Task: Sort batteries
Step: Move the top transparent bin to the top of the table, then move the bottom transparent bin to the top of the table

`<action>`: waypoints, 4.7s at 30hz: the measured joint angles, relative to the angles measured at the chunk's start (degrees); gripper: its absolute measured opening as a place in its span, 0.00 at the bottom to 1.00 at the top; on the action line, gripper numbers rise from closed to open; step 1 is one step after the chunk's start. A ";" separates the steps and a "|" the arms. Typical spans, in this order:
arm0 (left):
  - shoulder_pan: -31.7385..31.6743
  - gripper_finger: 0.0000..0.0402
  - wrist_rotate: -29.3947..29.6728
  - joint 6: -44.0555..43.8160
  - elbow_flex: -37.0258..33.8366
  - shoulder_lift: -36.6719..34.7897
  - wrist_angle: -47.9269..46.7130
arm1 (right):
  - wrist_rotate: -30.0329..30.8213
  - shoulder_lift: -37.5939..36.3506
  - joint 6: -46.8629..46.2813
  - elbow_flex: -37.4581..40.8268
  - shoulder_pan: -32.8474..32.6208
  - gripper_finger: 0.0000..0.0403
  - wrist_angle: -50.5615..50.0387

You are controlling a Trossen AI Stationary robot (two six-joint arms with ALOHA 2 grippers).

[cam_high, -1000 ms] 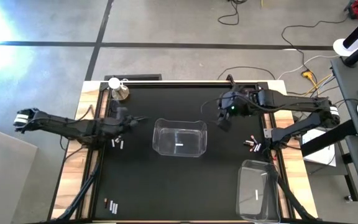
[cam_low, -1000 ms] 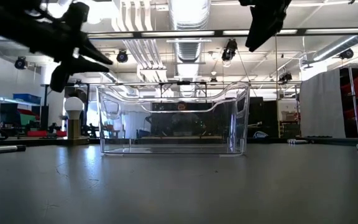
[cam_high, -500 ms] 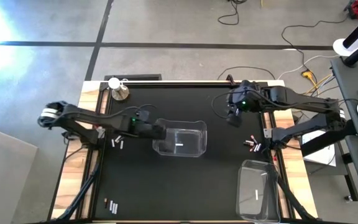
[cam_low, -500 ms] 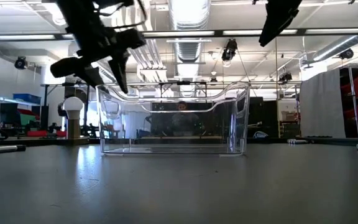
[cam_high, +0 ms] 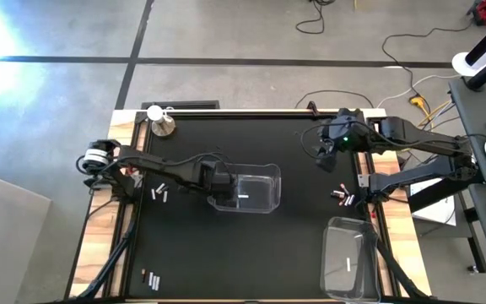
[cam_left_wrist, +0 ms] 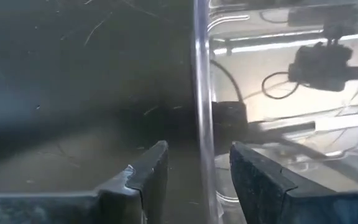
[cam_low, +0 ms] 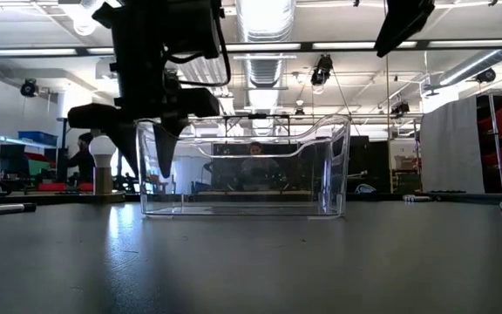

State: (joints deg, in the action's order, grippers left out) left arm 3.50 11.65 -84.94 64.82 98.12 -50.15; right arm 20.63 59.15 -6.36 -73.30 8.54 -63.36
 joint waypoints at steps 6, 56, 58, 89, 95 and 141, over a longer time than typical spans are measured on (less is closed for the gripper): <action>-4.92 0.11 -3.04 5.56 -0.60 0.11 0.16 | 0.00 -0.10 -0.18 1.54 0.00 0.70 0.29; -42.40 0.00 -18.22 123.02 55.97 34.28 -17.02 | -0.06 10.30 -16.10 3.04 -2.40 0.68 -3.93; -42.30 0.00 -17.50 123.40 56.17 34.28 -16.60 | -0.05 10.30 -15.92 3.05 -2.40 0.68 -4.00; -41.00 0.38 -15.67 106.16 69.06 32.06 -17.87 | 0.42 9.03 -18.32 3.04 -8.02 0.67 -7.59; -38.27 0.36 -21.17 92.84 64.13 25.40 -20.90 | 2.38 9.38 -25.37 3.19 -19.83 0.61 -4.29; 10.44 0.33 -13.46 68.32 17.77 -6.07 30.23 | -18.29 48.78 -78.82 -14.78 -73.05 0.69 2.76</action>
State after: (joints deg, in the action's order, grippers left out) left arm 13.94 -1.81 -16.62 82.59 92.05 -19.92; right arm 2.34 107.93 -85.18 -88.07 -64.51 -60.61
